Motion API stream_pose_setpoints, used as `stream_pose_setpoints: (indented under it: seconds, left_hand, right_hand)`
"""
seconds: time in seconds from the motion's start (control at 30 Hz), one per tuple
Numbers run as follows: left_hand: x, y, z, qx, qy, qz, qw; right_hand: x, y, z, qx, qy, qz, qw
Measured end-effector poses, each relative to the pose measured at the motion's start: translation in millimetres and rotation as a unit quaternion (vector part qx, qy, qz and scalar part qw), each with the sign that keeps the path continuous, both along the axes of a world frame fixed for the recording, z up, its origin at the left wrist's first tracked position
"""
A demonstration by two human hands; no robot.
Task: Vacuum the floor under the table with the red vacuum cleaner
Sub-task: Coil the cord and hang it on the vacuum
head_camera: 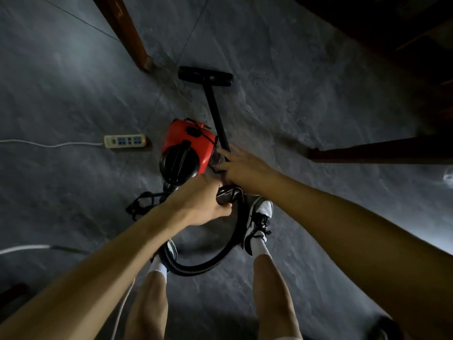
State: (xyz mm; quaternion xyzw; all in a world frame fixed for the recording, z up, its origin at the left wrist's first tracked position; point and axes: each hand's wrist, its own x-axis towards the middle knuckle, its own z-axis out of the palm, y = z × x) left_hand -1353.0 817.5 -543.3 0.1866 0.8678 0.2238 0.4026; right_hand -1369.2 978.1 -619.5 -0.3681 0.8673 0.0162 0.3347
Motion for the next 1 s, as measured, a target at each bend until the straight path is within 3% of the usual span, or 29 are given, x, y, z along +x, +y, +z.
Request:
stream_pose_setpoints:
  seconds: [0.03, 0.1, 0.2, 0.27, 0.53, 0.6, 0.73, 0.9, 0.93, 1.0]
  left_hand:
    - [-4.0, -8.0, -0.6, -0.003, 0.013, -0.006, 1.0]
    - [-12.2, -21.3, -3.5, -0.025, 0.042, -0.022, 0.999]
    - [-22.1, -26.5, -7.8, -0.042, 0.065, -0.075, 0.994]
    - [-26.6, -27.8, -9.5, -0.038, 0.099, -0.12, 0.987]
    - [-40.0, -52.9, -8.3, -0.102, 0.178, -0.201, 0.958]
    - [-40.1, -46.8, -8.9, -0.092, 0.204, -0.185, 0.957]
    - [-36.1, -8.7, -16.8, -0.035, 0.2, -0.102, 0.974]
    - [-48.4, 20.5, -19.4, 0.068, 0.098, 0.048, 0.992]
    - [-53.0, 21.2, -16.3, 0.097, 0.069, 0.063, 0.991]
    - [-63.0, 21.1, -7.3, 0.138, 0.044, 0.064, 0.987]
  right_hand:
    - [-1.1, 0.0, -1.9, 0.009, 0.014, -0.009, 1.0]
    - [-2.0, 8.6, 9.4, 0.024, 0.008, -0.159, 0.987]
    - [13.2, 29.8, 8.0, 0.12, -0.022, -0.33, 0.936]
    - [27.7, 37.2, 3.5, 0.117, -0.034, -0.408, 0.905]
    - [46.5, 35.9, -6.2, 0.123, 0.008, -0.478, 0.87]
    - [44.3, 31.8, -6.3, 0.126, -0.025, -0.507, 0.852]
    - [50.4, 14.9, -3.2, -0.012, -0.126, -0.645, 0.754]
    - [56.2, -9.0, 4.0, -0.13, -0.047, -0.735, 0.664]
    - [53.6, -8.3, 8.6, -0.131, -0.025, -0.738, 0.662]
    - [47.3, -0.4, 11.7, -0.089, 0.055, -0.678, 0.728]
